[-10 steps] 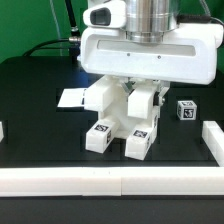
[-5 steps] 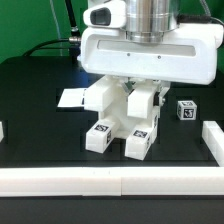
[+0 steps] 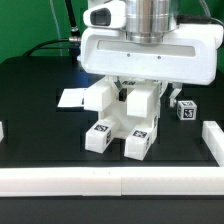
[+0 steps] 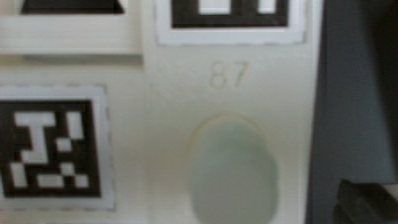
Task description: Assemble chair
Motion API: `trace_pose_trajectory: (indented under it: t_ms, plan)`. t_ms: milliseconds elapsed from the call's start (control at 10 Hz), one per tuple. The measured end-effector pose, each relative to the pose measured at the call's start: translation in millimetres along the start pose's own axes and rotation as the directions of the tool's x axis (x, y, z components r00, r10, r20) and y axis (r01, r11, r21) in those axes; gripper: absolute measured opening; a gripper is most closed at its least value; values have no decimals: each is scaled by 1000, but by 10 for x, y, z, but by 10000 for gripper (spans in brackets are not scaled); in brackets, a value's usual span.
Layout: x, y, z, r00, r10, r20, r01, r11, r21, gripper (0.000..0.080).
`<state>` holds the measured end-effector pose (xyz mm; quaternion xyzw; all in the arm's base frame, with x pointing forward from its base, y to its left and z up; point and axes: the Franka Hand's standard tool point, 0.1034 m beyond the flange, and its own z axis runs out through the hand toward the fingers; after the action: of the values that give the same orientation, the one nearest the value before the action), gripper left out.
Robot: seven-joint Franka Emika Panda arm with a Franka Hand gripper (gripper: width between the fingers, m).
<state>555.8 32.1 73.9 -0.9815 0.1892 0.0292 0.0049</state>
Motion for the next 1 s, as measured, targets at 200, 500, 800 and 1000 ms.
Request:
trace_pose_trajectory:
  t_ms: [200,500,800,1000]
  plan:
    - [0,0,0,1000,0,0,0,1000,0,649]
    - [0,0,0,1000,0,0,0,1000,0,649]
    - [-7,-7,-199,1000,-16,27,16,1000,8,649]
    - [-31,-22,-385,998,-36,43,35,999,20,649]
